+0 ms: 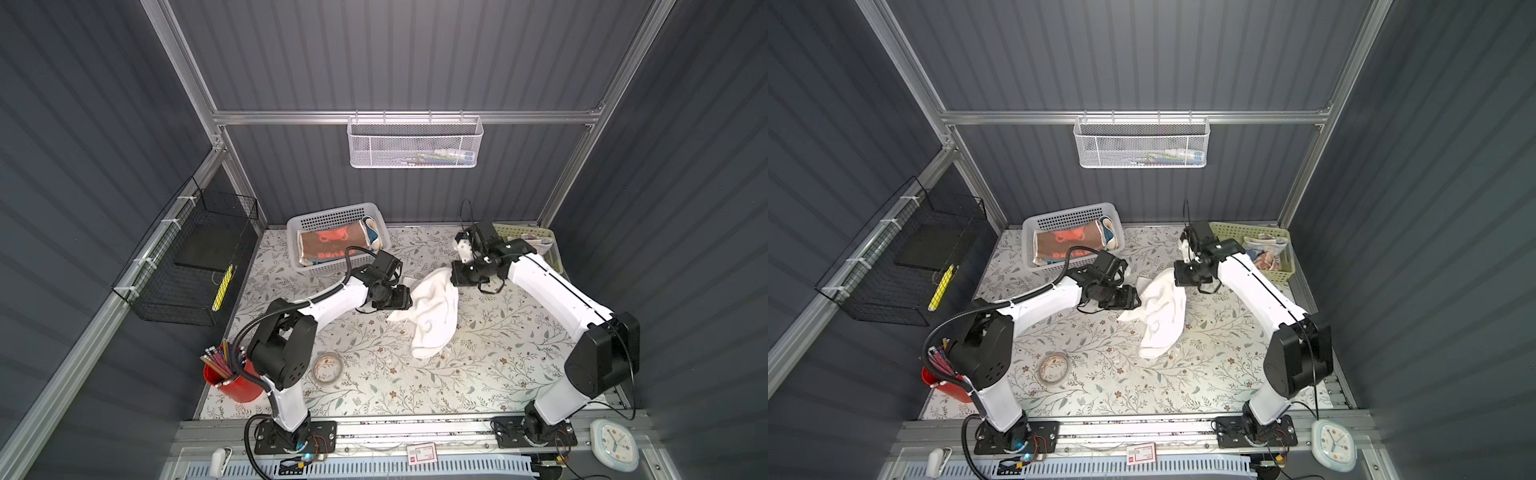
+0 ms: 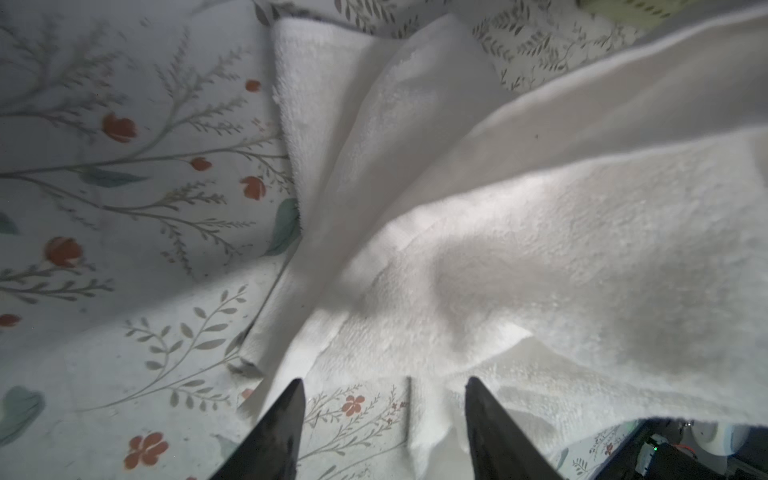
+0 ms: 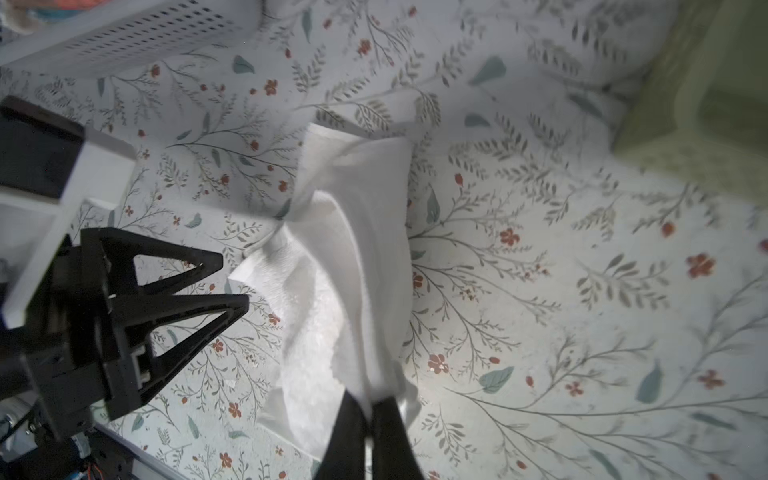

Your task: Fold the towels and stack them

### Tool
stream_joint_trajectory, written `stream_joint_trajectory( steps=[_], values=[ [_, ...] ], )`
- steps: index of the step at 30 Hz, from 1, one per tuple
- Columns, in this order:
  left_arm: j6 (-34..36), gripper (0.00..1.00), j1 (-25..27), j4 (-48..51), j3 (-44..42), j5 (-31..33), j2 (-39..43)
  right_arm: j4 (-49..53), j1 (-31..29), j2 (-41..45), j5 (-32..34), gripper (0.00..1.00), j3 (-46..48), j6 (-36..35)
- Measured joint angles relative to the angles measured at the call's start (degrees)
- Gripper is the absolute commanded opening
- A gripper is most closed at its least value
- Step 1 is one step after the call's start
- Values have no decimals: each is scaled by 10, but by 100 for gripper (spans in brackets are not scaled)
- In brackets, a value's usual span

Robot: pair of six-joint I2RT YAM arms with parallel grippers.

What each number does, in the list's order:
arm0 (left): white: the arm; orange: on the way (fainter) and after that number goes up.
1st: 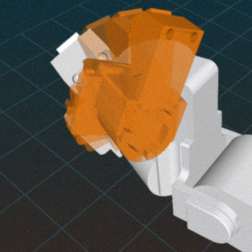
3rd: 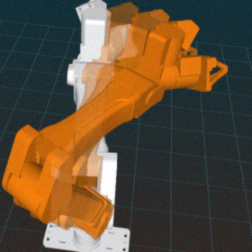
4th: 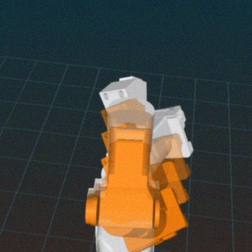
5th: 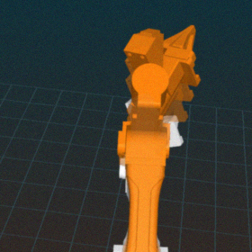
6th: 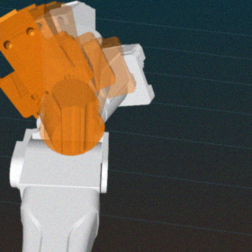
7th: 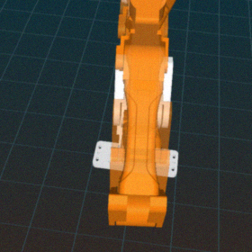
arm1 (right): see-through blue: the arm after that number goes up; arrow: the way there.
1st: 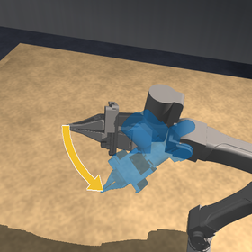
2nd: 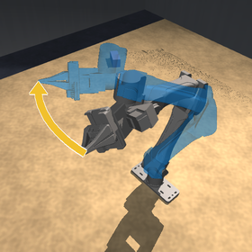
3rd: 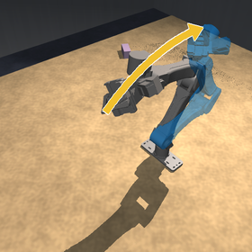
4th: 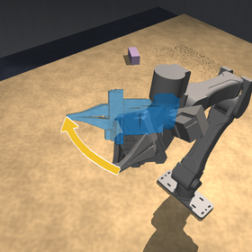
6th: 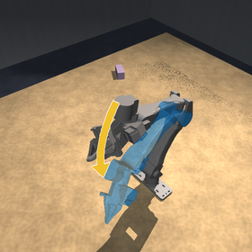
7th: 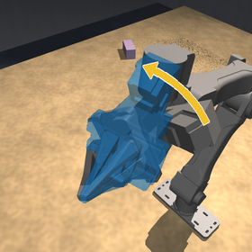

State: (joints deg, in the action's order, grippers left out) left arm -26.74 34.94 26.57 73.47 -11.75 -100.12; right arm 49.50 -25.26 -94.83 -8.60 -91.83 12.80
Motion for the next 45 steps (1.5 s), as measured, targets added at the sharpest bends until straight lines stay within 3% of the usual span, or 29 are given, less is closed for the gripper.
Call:
stream_joint_trajectory(
  steps=[6,10,12,14,15,17,18,23,29,33,37,45],
  values=[
    [-8,65,-69,1,-8,33,113,81,-72,-24,37,0,-247,-82],
    [-5,66,-94,6,-6,55,163,116,-113,-16,48,0,-329,-117],
    [-3,67,-94,10,-6,61,175,116,-129,16,42,0,-293,-121],
    [1,67,-94,14,-6,63,181,98,-138,66,30,2,-198,-120],
    [2,67,-94,15,-9,63,181,84,-141,99,18,8,-126,-117],
    [3,67,-94,16,-17,62,181,63,-144,148,-13,33,5,-100],
    [4,67,-94,17,-25,61,181,52,-145,166,-34,38,70,-89],
    [2,67,-94,21,-59,51,157,30,-152,194,-61,47,267,-24],
    [-23,58,-96,-6,-88,2,86,10,-141,210,-13,50,290,24],
    [-50,51,-96,-54,-98,-53,40,-17,-133,162,-3,50,291,50],
    [-66,50,-95,-99,-98,-98,6,-59,-134,126,-7,50,326,77],
    [-70,47,-92,-132,-36,-152,-83,-101,-134,149,-26,52,431,131]
  ],
)
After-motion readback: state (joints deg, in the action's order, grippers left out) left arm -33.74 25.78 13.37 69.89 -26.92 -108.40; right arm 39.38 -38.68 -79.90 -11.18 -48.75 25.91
